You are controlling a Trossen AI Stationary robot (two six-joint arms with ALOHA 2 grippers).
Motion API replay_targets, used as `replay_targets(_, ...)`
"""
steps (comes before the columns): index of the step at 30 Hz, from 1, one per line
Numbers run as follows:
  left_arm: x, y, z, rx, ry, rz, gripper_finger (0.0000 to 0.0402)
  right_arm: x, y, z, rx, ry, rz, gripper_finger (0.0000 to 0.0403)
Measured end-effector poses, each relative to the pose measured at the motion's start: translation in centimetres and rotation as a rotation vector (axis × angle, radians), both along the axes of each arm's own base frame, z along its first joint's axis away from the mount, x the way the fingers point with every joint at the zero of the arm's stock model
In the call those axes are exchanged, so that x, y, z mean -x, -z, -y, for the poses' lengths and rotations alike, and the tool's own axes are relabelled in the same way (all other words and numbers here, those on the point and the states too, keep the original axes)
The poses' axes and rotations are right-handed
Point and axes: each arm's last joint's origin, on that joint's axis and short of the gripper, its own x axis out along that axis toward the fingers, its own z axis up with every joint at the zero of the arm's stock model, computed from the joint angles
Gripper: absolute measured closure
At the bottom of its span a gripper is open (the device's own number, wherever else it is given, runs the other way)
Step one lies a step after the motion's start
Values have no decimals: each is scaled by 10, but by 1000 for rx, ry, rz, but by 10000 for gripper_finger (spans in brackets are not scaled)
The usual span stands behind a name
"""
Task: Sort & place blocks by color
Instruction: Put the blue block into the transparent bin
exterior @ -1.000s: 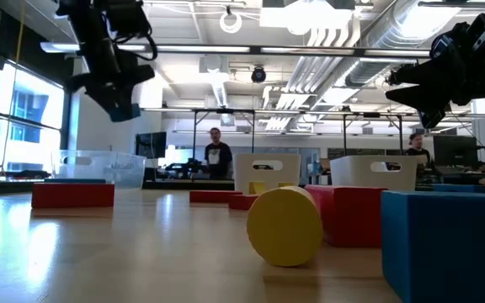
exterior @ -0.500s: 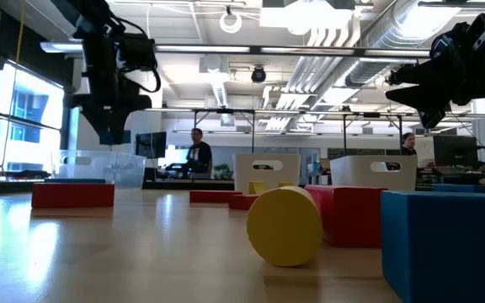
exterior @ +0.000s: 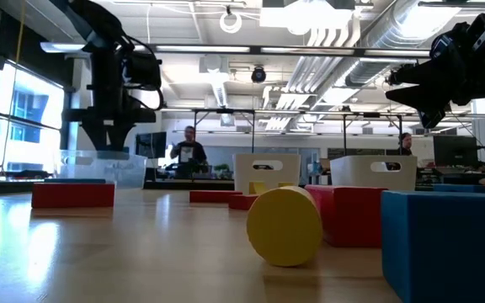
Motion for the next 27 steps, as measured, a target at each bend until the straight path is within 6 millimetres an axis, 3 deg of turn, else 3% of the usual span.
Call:
replay_targets(17, 1, 1, 1, 15, -72, -4, 277, 0, 0, 0, 0, 0, 0, 236)
replay_targets(27, 2, 1, 2, 22, -40, -20, 209, 0, 0, 0, 0, 0, 1, 236)
